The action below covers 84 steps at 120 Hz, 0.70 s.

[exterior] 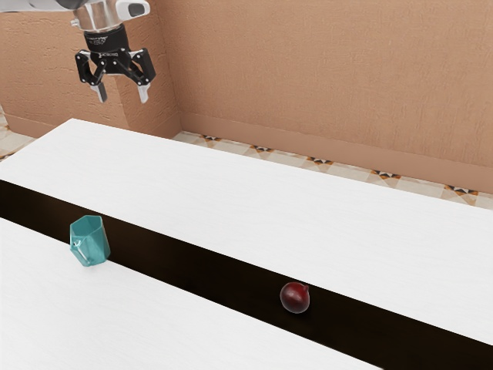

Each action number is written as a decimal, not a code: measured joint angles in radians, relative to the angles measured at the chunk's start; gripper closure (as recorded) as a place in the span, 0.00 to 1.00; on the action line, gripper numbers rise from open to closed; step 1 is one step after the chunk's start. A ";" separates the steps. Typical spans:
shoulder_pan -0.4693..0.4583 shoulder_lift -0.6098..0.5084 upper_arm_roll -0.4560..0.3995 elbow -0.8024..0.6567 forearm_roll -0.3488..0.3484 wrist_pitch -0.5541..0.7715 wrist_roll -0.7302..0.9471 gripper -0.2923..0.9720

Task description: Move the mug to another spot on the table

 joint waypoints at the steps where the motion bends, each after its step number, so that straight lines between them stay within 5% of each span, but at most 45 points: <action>1: 0.000 0.000 0.000 0.000 0.000 0.000 0.000 0.23; 42: -0.008 0.001 -0.010 -0.027 0.022 0.027 0.017 0.23; 51: -0.008 -0.030 -0.026 -0.133 0.041 0.066 0.028 0.23; 73: -0.008 -0.332 -0.071 -0.669 0.150 0.316 0.054 0.23; 84: 0.016 -0.390 -0.071 -0.788 0.182 0.443 0.065 0.23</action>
